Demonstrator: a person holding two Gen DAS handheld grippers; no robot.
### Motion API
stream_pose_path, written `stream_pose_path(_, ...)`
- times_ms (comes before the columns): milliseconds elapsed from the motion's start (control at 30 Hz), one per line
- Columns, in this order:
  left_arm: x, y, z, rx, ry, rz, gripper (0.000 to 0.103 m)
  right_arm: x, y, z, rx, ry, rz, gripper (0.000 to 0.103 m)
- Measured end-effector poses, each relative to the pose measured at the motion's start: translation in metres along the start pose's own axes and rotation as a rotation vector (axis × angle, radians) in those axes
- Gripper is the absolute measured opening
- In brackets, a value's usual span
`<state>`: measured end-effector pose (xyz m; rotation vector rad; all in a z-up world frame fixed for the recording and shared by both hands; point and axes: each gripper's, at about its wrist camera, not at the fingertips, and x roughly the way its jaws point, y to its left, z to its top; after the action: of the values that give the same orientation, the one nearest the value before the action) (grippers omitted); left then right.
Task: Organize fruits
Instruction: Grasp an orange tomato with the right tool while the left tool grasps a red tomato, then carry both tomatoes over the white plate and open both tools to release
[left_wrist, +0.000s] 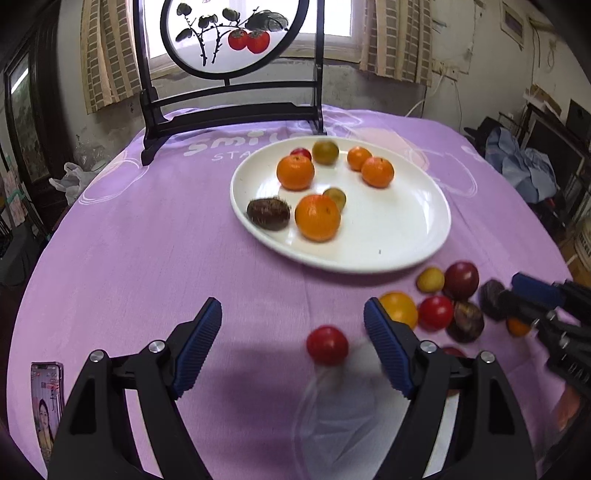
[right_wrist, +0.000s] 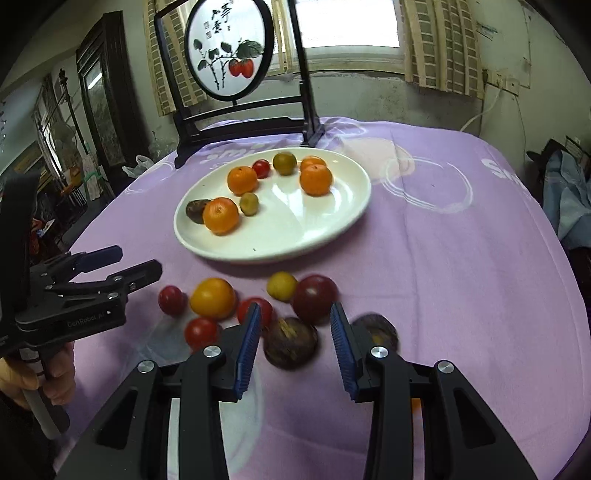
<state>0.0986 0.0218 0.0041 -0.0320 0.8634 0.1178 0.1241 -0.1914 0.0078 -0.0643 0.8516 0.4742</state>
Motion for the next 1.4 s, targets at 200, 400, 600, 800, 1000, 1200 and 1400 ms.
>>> stream_pose_path(200, 0.006, 0.002, -0.023, 0.022, 0.058, 0.006, 0.077, -0.009, -0.024, -0.021, -0.025, 0.033, -0.113, 0.044)
stream_pose_path(400, 0.007, 0.003, -0.032, 0.036, 0.076, 0.003, 0.077, -0.015, -0.034, -0.037, -0.040, 0.044, -0.169, 0.046)
stream_pose_path(600, 0.019, 0.001, -0.032, 0.043, 0.102, 0.006, 0.077, -0.005, -0.044, -0.042, -0.028, 0.068, -0.197, 0.048)
stream_pose_path(800, 0.036, -0.003, -0.025, 0.029, 0.116, -0.031, 0.066, 0.024, -0.045, -0.041, -0.024, 0.113, -0.196, 0.039)
stream_pose_path(1000, 0.038, -0.013, -0.019, 0.049, 0.096, -0.087, 0.031, 0.020, -0.046, -0.043, 0.000, 0.104, -0.181, 0.039)
stream_pose_path(1200, 0.023, -0.009, -0.018, 0.029, 0.072, -0.114, 0.030, 0.006, -0.043, -0.042, 0.011, 0.067, -0.162, 0.039)
stream_pose_path(1400, -0.018, -0.012, 0.007, 0.044, -0.020, -0.150, 0.030, -0.024, -0.024, -0.020, -0.013, -0.025, -0.087, 0.039)
